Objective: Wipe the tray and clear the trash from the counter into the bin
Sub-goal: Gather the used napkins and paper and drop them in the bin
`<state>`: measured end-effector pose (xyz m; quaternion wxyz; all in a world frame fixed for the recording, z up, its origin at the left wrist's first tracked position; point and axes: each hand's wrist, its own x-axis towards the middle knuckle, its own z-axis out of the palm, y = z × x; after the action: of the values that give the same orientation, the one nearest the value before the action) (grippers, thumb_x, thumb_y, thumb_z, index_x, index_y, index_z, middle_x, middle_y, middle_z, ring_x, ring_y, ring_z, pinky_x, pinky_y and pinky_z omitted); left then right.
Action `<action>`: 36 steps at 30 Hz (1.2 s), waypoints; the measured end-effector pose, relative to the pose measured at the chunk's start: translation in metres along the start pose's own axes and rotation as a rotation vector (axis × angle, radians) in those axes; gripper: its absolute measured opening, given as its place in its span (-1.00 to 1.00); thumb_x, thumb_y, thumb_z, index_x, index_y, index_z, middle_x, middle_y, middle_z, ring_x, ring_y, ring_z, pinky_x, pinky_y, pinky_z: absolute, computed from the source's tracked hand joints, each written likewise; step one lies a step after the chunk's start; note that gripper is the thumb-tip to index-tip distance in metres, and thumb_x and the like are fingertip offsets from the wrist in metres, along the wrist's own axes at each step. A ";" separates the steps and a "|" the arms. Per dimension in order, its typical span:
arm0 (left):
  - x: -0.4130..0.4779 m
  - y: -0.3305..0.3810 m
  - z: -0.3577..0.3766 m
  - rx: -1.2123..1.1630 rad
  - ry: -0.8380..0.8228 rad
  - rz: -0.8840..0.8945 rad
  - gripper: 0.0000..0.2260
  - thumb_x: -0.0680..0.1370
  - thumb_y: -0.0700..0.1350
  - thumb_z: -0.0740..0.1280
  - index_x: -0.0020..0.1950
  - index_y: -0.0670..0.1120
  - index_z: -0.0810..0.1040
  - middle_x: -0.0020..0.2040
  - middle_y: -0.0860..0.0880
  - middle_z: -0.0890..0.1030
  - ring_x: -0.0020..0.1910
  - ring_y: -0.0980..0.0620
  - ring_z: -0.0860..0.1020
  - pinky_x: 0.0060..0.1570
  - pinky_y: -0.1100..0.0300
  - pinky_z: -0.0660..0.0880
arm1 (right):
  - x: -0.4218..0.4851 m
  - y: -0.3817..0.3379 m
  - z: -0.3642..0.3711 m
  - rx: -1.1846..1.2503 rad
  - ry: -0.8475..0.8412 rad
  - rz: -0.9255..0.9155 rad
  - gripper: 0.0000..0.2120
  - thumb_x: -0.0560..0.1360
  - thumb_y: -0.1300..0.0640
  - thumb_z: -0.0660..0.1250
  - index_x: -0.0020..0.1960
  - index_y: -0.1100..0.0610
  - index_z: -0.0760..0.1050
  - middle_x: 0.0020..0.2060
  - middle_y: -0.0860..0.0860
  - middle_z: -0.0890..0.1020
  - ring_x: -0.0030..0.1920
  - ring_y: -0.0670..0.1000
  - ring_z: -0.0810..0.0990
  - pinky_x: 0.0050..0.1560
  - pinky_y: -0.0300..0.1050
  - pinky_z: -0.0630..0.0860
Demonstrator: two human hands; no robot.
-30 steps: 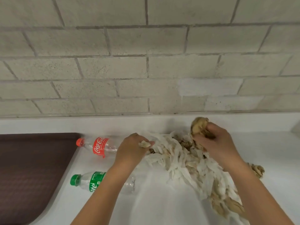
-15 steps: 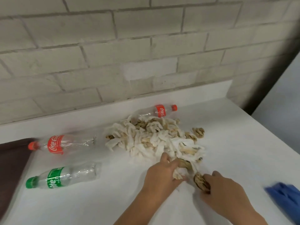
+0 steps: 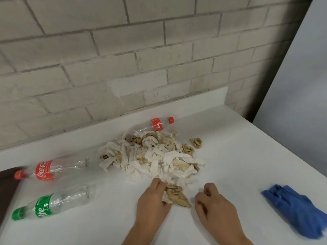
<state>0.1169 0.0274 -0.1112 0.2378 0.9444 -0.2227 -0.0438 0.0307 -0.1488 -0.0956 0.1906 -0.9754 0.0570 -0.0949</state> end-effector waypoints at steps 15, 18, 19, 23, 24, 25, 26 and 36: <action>-0.030 -0.011 -0.036 0.107 0.278 -0.064 -0.41 0.12 -0.46 0.41 0.05 0.03 0.62 0.02 -0.06 0.55 -0.17 -0.07 0.59 -0.44 0.29 0.43 | 0.070 -0.013 0.000 -0.047 -0.292 0.016 -0.45 0.50 -0.25 0.23 0.42 -0.07 0.27 0.27 0.01 0.35 0.05 0.05 0.56 -0.08 -0.15 0.47; -0.028 -0.005 -0.045 0.227 0.353 -0.031 -0.43 0.00 -0.48 0.46 -0.09 -0.02 0.67 0.02 -0.17 0.57 -0.19 -0.17 0.58 -0.46 0.10 0.50 | 0.066 -0.016 0.008 -0.072 -0.188 0.029 -0.64 0.52 -0.12 0.23 0.28 -0.03 0.43 0.18 0.00 0.44 -0.09 0.02 0.56 -0.32 -0.27 0.36; -0.027 -0.002 -0.046 0.273 0.363 -0.014 -0.44 -0.01 -0.47 0.48 -0.11 -0.03 0.68 0.03 -0.18 0.57 -0.19 -0.18 0.58 -0.43 0.09 0.51 | 0.065 -0.016 0.008 -0.077 -0.159 0.012 -0.70 0.52 -0.05 0.23 0.21 0.00 0.47 0.13 0.00 0.48 -0.17 0.01 0.53 -0.41 -0.29 0.26; -0.026 0.004 -0.027 0.340 0.251 0.081 -0.48 -0.05 -0.28 0.59 -0.14 0.01 0.65 0.09 -0.11 0.55 -0.12 -0.09 0.52 -0.31 0.13 0.50 | 0.060 -0.014 -0.002 0.037 -0.174 0.024 -0.85 0.44 -0.01 0.30 -0.01 -0.02 0.52 -0.09 -0.08 0.57 -0.26 -0.06 0.46 -0.41 -0.29 0.24; -0.028 0.006 -0.020 0.334 0.206 0.089 -0.48 -0.06 -0.20 0.59 -0.15 0.03 0.62 0.10 -0.08 0.54 -0.11 -0.06 0.52 -0.29 0.16 0.50 | 0.058 -0.013 -0.010 0.118 -0.186 0.060 -0.92 0.42 -0.02 0.33 -0.10 -0.06 0.50 -0.17 -0.11 0.57 -0.27 -0.06 0.50 -0.39 -0.29 0.29; -0.031 0.007 -0.013 0.318 0.173 0.098 -0.51 -0.04 -0.14 0.57 -0.15 0.05 0.60 0.11 -0.06 0.52 -0.10 -0.04 0.53 -0.27 0.18 0.51 | 0.057 -0.013 -0.019 0.219 -0.187 0.098 -0.92 0.39 -0.03 0.37 -0.18 -0.10 0.46 -0.26 -0.12 0.58 -0.30 -0.07 0.55 -0.38 -0.29 0.36; -0.035 0.007 -0.006 0.289 0.162 0.116 -0.58 0.04 -0.09 0.51 -0.13 0.05 0.58 0.12 -0.05 0.51 -0.09 -0.05 0.54 -0.23 0.16 0.52 | 0.056 -0.013 -0.028 0.321 -0.177 0.128 -0.87 0.38 -0.03 0.40 -0.24 -0.12 0.44 -0.33 -0.12 0.59 -0.36 -0.09 0.58 -0.39 -0.28 0.42; -0.043 -0.002 0.008 0.241 0.258 0.092 -0.69 0.38 0.25 0.27 -0.08 0.06 0.58 0.09 0.02 0.56 0.02 -0.04 0.51 -0.02 0.05 0.46 | 0.066 -0.017 -0.091 0.892 -0.077 0.231 -0.84 0.33 0.07 0.54 -0.12 -0.06 0.64 -0.20 -0.15 0.60 -0.32 -0.18 0.55 -0.30 -0.33 0.46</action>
<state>0.0780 0.0446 -0.1203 0.1514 0.9527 -0.2368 0.1157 0.0779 -0.1757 0.0041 0.6029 -0.7882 0.1117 -0.0521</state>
